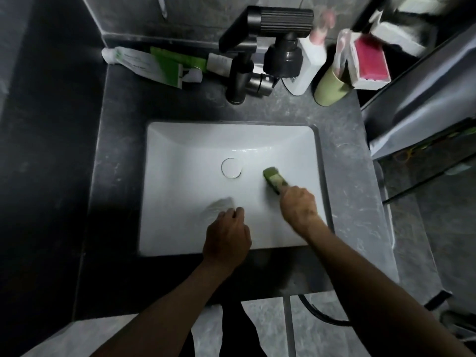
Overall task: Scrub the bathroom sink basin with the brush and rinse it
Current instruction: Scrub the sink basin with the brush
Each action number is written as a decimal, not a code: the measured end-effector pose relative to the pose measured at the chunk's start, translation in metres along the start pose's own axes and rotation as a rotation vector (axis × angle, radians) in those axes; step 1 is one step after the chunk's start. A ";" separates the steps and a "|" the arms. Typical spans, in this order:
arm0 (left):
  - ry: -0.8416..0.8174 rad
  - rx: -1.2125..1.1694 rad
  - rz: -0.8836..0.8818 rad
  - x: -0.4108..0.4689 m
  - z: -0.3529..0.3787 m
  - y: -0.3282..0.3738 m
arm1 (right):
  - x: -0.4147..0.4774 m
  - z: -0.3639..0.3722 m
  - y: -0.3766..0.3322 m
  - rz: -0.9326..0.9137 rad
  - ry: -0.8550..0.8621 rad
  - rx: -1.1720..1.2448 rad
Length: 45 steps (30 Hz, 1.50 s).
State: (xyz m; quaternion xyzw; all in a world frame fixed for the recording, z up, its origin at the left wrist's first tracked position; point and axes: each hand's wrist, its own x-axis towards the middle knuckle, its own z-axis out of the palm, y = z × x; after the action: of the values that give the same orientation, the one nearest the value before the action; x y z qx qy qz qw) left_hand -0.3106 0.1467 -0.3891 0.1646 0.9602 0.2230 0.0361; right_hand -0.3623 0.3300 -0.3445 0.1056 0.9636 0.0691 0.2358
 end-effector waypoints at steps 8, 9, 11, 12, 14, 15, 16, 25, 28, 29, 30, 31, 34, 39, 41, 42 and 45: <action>0.002 0.005 -0.038 -0.002 0.003 0.000 | -0.029 0.026 -0.029 -0.385 -0.123 0.080; -0.005 0.013 -0.043 -0.002 0.002 0.001 | -0.020 0.022 -0.019 -0.312 -0.080 0.033; -0.012 0.024 -0.057 -0.001 -0.002 0.002 | 0.012 0.014 0.001 -0.137 0.003 -0.019; -0.020 0.017 -0.069 0.000 -0.004 0.002 | 0.026 0.010 0.007 -0.087 0.033 -0.014; -0.026 0.009 -0.091 -0.001 -0.005 0.002 | 0.037 0.003 -0.005 -0.117 0.013 0.087; -0.027 0.010 -0.097 -0.002 -0.004 0.002 | 0.034 0.007 -0.018 -0.177 -0.036 0.153; -0.028 0.012 -0.105 -0.002 -0.005 0.003 | 0.025 0.015 -0.028 -0.239 -0.082 0.191; -0.037 0.037 -0.133 0.001 -0.006 0.003 | 0.028 0.004 0.022 -0.053 -0.031 0.125; -0.031 0.052 -0.138 0.000 -0.004 0.004 | -0.003 0.017 -0.012 -0.350 -0.227 0.227; -0.024 0.056 -0.145 0.001 -0.004 0.004 | -0.017 0.022 -0.013 -0.438 -0.281 0.228; -0.016 0.060 -0.151 0.001 -0.003 0.004 | -0.025 0.023 -0.006 -0.442 -0.295 0.227; -0.020 0.061 -0.157 0.002 -0.003 0.004 | -0.021 0.018 0.004 -0.375 -0.276 0.217; -0.046 0.031 -0.152 0.001 -0.002 0.003 | 0.014 0.005 0.038 -0.072 -0.113 0.115; -0.037 0.037 -0.161 0.002 -0.003 0.005 | -0.019 -0.009 0.021 -0.163 -0.341 0.124; -0.032 0.038 -0.160 0.002 -0.002 0.004 | -0.030 -0.016 0.025 -0.173 -0.462 0.091; -0.030 0.039 -0.158 0.003 -0.002 0.003 | -0.021 -0.021 0.028 -0.165 -0.490 0.049; -0.039 0.028 -0.159 0.001 -0.001 0.005 | 0.005 -0.032 0.025 -0.116 -0.393 0.007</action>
State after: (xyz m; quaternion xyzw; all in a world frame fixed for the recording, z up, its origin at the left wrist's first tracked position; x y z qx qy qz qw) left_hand -0.3105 0.1504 -0.3858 0.0925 0.9724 0.2025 0.0699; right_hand -0.3771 0.3524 -0.3136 0.0623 0.9037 0.0302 0.4225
